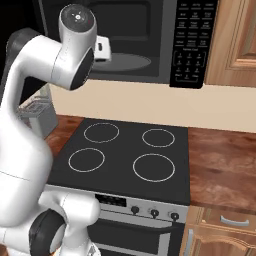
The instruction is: Pick the cup of tea, navigate to the dining table, and place it on the saucer.
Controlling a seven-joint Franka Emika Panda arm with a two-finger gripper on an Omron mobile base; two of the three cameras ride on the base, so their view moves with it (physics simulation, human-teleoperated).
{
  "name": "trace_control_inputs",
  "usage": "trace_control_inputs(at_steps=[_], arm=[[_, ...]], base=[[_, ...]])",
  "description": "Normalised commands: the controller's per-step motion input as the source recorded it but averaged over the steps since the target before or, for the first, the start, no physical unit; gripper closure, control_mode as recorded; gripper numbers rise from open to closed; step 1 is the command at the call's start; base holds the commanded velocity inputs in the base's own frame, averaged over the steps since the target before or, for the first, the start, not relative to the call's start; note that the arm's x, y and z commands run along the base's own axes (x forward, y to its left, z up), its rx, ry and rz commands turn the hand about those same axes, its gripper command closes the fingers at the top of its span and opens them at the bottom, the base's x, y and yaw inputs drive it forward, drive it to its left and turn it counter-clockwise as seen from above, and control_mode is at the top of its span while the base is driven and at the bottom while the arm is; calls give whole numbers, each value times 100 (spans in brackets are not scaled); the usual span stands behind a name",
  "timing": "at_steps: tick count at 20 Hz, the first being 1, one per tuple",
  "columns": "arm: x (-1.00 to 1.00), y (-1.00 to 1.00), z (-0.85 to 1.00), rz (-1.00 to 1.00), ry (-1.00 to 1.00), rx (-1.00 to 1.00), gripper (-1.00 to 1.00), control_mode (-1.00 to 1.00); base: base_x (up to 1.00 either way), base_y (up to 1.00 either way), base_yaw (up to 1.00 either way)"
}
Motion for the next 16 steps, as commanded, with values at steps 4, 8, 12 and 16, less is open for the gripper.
trace_control_inputs(at_steps=[4, 8, 12, 16], arm=[[-60, -3, -12, 0, 0, 0, 100, -100], [0, 0, 0, 0, 0, 0, 100, -100], [0, 0, 0, 0, 0, 0, 100, 100], [0, 0, 0, 0, 0, 0, 100, 100]], base=[[0, 0, 0], [0, 0, 0], [0, 0, 0], [-40, 0, 0]])
